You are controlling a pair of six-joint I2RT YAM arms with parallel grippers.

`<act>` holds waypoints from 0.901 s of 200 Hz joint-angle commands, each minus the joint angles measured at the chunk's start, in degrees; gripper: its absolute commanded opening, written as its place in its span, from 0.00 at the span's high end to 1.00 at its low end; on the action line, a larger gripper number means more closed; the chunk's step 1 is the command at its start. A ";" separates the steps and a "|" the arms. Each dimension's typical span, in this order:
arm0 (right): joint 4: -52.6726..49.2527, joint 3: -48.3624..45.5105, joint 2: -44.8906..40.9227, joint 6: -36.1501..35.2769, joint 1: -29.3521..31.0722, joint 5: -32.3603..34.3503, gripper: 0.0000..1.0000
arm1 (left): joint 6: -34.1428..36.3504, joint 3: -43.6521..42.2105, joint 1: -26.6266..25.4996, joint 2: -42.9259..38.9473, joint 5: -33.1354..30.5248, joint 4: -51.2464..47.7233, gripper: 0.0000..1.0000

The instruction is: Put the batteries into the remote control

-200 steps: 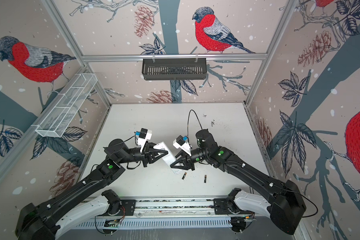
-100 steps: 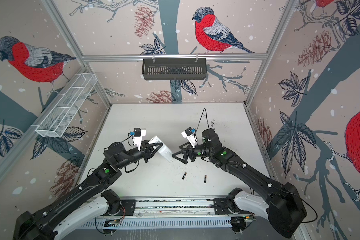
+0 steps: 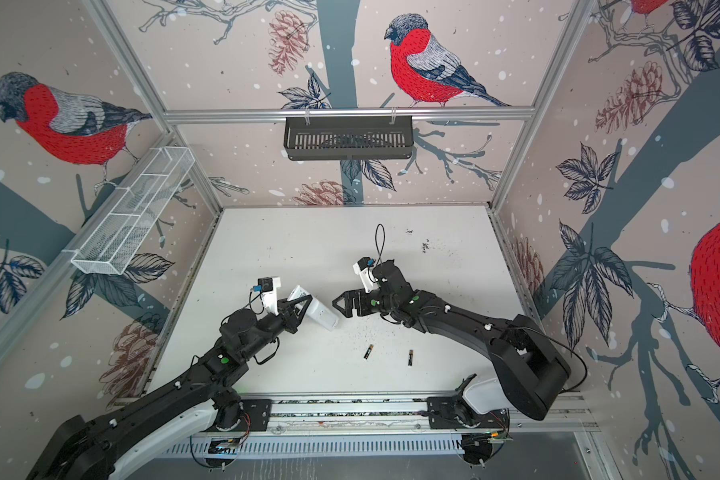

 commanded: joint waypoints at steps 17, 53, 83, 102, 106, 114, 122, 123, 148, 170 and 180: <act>0.92 3.34 5.79 5.08 3.95 8.26 0.00 | -3.02 -5.30 0.15 -0.02 -6.76 12.42 1.00; 3.42 4.79 9.98 7.71 5.80 8.95 0.00 | -3.79 -6.30 0.17 -1.09 -11.21 7.80 1.00; 4.02 6.87 13.40 8.37 6.89 8.55 0.00 | -4.83 -5.67 0.21 -1.25 -16.42 1.39 1.00; 4.73 8.13 15.46 8.95 7.79 7.95 0.00 | -5.84 -7.52 0.37 -1.90 -18.15 2.04 1.00; 4.83 8.42 15.85 8.98 7.97 7.90 0.00 | -6.13 -7.61 0.39 -1.92 -18.40 1.80 1.00; 4.70 9.09 16.71 9.20 8.33 8.04 0.01 | -6.44 -7.98 0.66 -2.03 -18.54 1.58 1.00; 4.97 9.54 17.40 9.47 8.66 8.07 0.01 | -6.86 -8.23 0.92 -1.97 -18.48 1.38 1.00; 5.00 9.60 17.47 9.53 8.69 8.02 0.01 | -6.92 -8.30 1.02 -1.93 -18.44 1.43 1.00; 6.22 10.66 19.61 10.95 9.05 7.40 0.00 | -7.92 -8.96 2.23 -1.21 -16.90 2.13 1.00; 6.71 11.70 21.28 12.03 9.14 7.22 0.00 | -8.22 -9.01 2.53 -1.00 -16.40 1.60 1.00; 6.86 12.22 22.00 12.55 9.14 7.02 0.01 | -8.21 -9.19 2.65 -1.22 -16.40 1.56 1.00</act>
